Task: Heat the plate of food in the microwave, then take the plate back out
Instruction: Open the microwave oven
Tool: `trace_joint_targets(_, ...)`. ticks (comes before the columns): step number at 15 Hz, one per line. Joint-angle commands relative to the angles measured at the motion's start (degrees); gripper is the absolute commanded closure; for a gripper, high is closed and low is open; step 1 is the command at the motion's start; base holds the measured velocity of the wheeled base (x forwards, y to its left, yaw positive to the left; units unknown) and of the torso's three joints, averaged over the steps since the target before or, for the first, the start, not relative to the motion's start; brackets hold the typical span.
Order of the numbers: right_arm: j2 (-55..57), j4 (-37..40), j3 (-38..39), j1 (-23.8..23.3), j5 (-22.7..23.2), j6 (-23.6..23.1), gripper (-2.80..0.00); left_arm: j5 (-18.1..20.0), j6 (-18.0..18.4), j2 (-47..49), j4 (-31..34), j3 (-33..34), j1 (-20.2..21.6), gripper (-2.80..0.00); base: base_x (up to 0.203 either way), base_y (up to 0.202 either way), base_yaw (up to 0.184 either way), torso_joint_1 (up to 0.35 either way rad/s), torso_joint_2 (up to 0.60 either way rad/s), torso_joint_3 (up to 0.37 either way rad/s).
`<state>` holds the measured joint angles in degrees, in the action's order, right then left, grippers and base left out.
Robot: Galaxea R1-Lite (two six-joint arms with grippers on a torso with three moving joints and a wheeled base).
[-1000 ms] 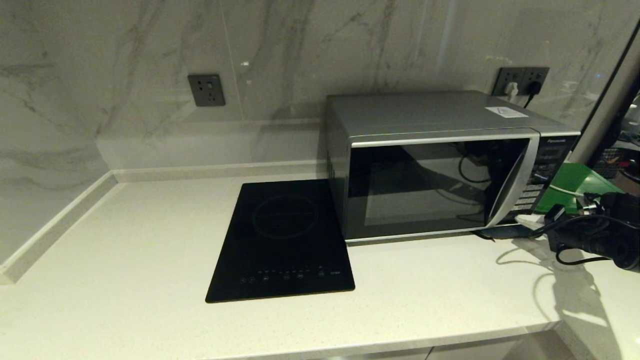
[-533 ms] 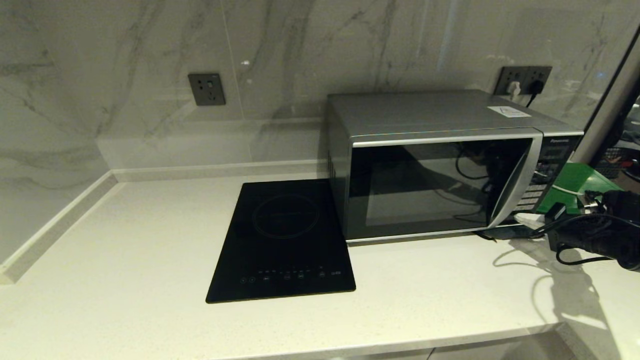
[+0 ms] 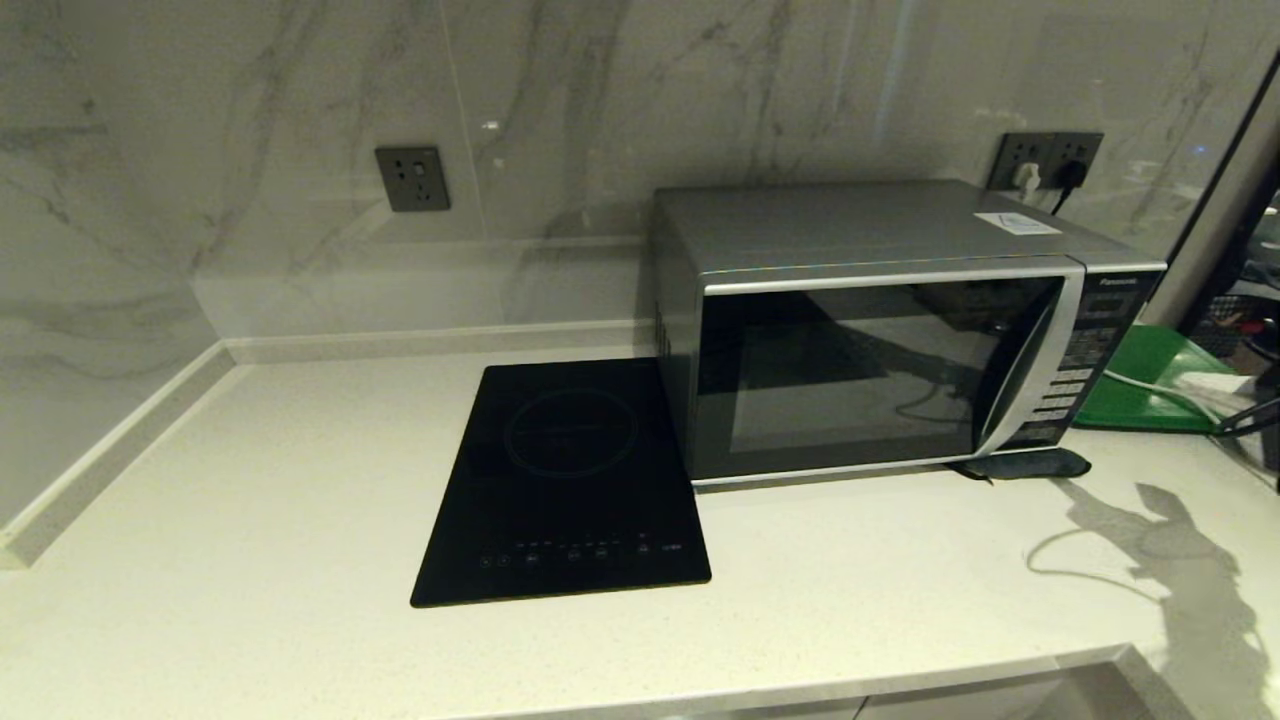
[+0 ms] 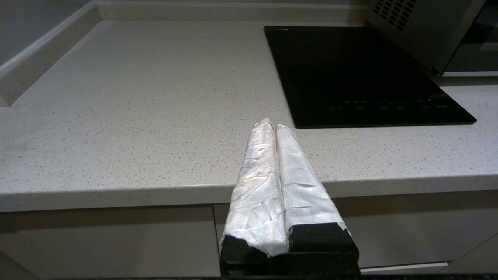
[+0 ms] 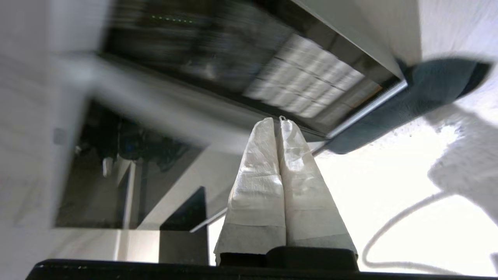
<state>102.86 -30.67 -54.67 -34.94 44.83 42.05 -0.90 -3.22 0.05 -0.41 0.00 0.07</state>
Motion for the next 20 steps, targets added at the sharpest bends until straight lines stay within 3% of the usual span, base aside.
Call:
trace_joint_targets(1, -17.53, 17.44, -0.62, -0.90, -5.08, -5.80, 0.00, -0.06, -0.03, 0.04, -0.02, 0.00, 0.01, 0.00, 0.000, 0.000, 0.000, 0.000, 0.00, 0.000)
trace_joint_targets(3, -25.90, 35.18, -2.23, -0.10, -17.63, -13.99, 0.00, 0.02, -0.03, 0.04, -0.02, 0.00, 0.01, 0.00, 0.000, 0.000, 0.000, 0.000, 0.00, 0.000)
trace_joint_targets(5, -32.26, 44.87, -2.20, 3.34, -30.84, -17.79, 0.00, -0.06, -0.03, 0.04, -0.02, 0.00, 0.01, 0.00, 0.000, 0.000, 0.000, 0.000, 0.00, 0.000)
trace_joint_targets(9, -47.29, 50.10, 4.12, 21.45, -50.43, -19.84, 0.00, -0.01, -0.03, 0.04, -0.02, 0.00, 0.01, 0.00, 0.000, 0.000, 0.000, 0.000, 0.00, 0.000)
trace_joint_targets(11, -56.93, 50.77, 7.33, 28.34, -57.70, -23.47, 0.00, -0.06, -0.03, 0.04, -0.02, 0.00, 0.01, 0.00, 0.000, 0.000, 0.000, 0.000, 0.00, 0.000)
trace_joint_targets(13, -66.72, 51.14, 10.58, 30.90, -61.14, -26.76, 0.00, -0.06, -0.03, 0.04, -0.02, 0.00, 0.01, 0.00, 0.000, 0.000, 0.000, 0.000, 0.00, 0.000)
trace_joint_targets(16, -80.80, 51.34, 15.23, 32.73, -62.74, -29.51, 0.00, -0.06, -0.03, 0.04, -0.02, 0.00, 0.01, 0.00, 0.000, 0.000, 0.000, 0.000, 0.00, 0.000)
trace_joint_targets(20, -91.09, 51.50, 18.65, 33.76, -62.59, -29.40, 0.00, -0.06, -0.03, 0.04, -0.02, 0.00, 0.01, 0.00, 0.000, 0.000, 0.000, 0.000, 0.00, 0.000)
